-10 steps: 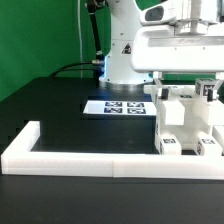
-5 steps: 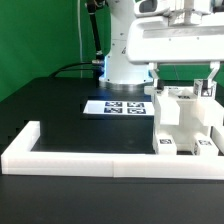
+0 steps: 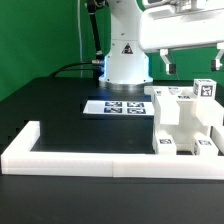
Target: Assemble chair
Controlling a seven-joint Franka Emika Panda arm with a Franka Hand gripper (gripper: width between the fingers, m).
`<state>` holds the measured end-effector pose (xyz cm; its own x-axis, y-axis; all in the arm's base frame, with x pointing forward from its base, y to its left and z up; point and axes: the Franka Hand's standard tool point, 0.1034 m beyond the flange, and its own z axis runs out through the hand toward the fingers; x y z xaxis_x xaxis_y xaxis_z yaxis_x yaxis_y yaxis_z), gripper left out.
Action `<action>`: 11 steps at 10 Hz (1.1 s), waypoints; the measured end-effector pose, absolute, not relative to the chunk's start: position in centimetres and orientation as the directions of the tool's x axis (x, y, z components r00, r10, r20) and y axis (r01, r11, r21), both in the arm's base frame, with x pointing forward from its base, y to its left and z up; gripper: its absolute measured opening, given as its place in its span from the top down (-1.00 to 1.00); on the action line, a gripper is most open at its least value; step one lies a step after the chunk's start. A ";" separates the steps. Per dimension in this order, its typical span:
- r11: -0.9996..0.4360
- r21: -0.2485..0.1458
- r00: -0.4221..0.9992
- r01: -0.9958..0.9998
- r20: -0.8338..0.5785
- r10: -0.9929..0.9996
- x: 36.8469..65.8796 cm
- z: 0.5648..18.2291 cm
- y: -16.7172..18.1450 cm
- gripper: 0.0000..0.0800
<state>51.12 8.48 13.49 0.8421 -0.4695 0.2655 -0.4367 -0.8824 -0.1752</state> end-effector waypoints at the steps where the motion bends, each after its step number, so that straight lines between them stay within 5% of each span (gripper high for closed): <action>1: -0.857 -0.189 0.825 -0.479 0.235 -0.513 49.8 13.2 7.7 -0.62; 5: -0.859 -0.187 0.826 -0.477 0.240 -0.510 50.2 13.2 7.8 -0.62; 9: -0.803 -0.241 0.794 -0.545 0.160 -0.587 46.8 13.2 7.6 -0.62; 11: -0.806 -0.214 0.798 -0.552 0.146 -0.585 45.3 11.6 8.9 -0.62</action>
Offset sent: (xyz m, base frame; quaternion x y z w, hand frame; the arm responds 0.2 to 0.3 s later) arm 0.0000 0.0000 0.0000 0.0000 0.0000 0.0000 1.0000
